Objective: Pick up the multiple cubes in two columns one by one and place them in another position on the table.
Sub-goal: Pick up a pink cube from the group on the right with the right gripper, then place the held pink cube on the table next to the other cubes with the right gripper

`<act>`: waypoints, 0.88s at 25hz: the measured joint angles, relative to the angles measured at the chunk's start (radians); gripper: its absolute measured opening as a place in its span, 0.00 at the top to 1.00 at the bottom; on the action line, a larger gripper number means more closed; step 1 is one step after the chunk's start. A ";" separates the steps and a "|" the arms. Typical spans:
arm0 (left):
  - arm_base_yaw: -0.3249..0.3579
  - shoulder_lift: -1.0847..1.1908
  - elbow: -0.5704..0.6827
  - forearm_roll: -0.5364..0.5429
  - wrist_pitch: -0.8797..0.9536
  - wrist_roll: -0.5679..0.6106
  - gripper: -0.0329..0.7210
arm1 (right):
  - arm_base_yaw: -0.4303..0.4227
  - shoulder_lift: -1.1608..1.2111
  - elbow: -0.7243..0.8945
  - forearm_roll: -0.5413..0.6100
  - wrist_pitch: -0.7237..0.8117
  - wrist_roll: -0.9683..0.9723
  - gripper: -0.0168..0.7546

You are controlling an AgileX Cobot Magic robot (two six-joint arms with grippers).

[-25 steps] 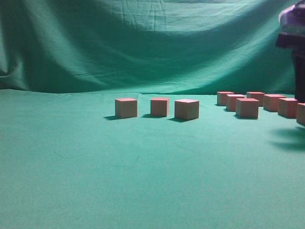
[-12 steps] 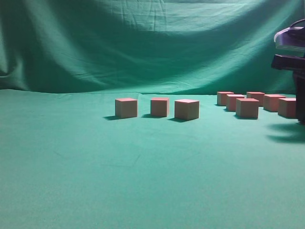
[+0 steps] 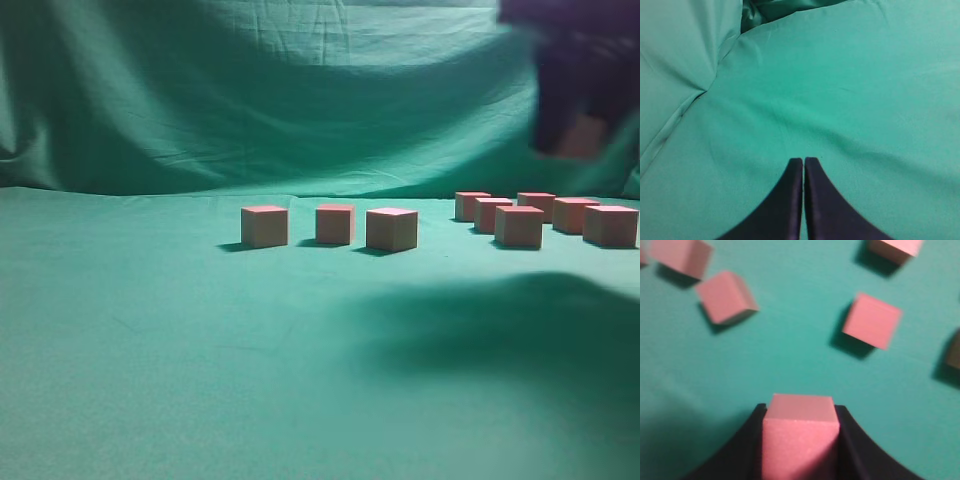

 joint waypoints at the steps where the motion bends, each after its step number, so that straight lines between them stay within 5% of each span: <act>1: 0.000 0.000 0.000 0.000 0.000 0.000 0.96 | 0.037 -0.003 -0.028 0.000 0.013 0.002 0.64; 10: 0.000 0.000 0.000 0.000 0.000 0.000 0.96 | 0.369 0.086 -0.239 0.004 0.034 0.251 0.64; 22: 0.000 0.000 0.000 0.000 0.000 0.000 0.96 | 0.445 0.426 -0.558 -0.016 0.100 0.466 0.64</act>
